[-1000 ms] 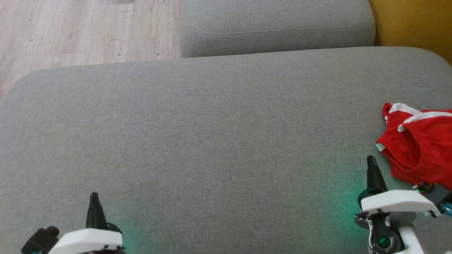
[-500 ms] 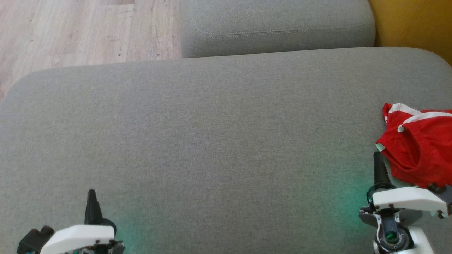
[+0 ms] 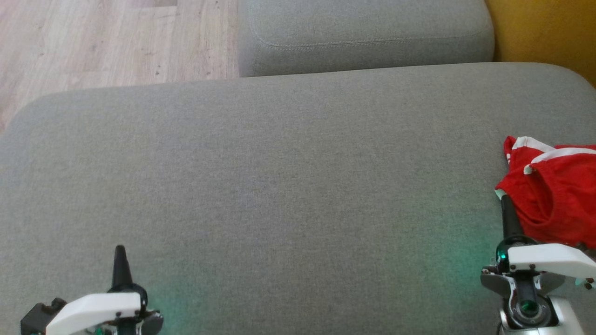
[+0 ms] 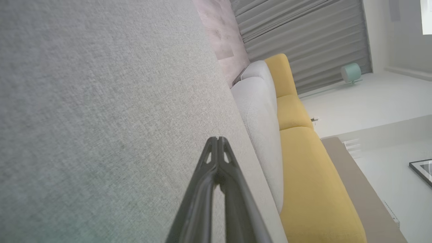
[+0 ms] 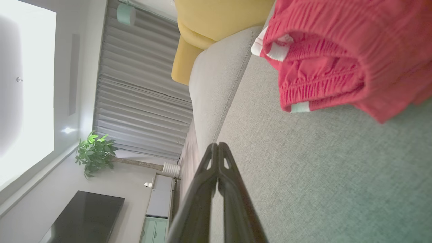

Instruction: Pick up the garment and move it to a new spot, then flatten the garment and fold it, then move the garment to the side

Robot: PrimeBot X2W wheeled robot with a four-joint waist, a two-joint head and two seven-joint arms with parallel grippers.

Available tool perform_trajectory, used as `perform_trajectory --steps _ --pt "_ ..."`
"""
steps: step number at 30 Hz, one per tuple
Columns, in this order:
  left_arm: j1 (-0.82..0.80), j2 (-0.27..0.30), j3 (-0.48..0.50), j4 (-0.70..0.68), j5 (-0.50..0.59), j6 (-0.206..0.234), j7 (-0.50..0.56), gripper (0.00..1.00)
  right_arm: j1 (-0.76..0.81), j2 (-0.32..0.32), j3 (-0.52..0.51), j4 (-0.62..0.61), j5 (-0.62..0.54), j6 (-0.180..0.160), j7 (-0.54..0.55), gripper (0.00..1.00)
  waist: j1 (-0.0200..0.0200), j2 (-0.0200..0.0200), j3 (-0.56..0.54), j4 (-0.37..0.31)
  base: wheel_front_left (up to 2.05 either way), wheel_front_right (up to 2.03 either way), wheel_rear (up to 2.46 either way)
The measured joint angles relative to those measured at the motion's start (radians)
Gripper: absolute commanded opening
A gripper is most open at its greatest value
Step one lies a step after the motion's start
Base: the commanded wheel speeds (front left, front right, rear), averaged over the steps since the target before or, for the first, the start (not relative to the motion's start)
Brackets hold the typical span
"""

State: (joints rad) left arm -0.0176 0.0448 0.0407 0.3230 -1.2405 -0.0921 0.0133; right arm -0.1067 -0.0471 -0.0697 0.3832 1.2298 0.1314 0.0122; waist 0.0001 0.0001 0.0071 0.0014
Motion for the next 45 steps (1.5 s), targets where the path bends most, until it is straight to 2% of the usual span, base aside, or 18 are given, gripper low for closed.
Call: perform_trajectory --steps 32,45 --pt "-0.041 0.0 0.031 -0.041 -0.359 -0.032 0.093 0.0 0.018 0.001 -0.063 -0.094 0.366 0.0 0.095 0.0 0.0 0.0 -0.004 -0.001 0.0 0.0 0.0" --pt "-0.041 0.0 0.033 -0.041 -0.363 -0.032 0.096 0.0 0.018 0.001 -0.064 -0.097 0.372 0.0 0.095 0.0 0.0 0.0 -0.004 -0.001 0.0 0.0 0.0"
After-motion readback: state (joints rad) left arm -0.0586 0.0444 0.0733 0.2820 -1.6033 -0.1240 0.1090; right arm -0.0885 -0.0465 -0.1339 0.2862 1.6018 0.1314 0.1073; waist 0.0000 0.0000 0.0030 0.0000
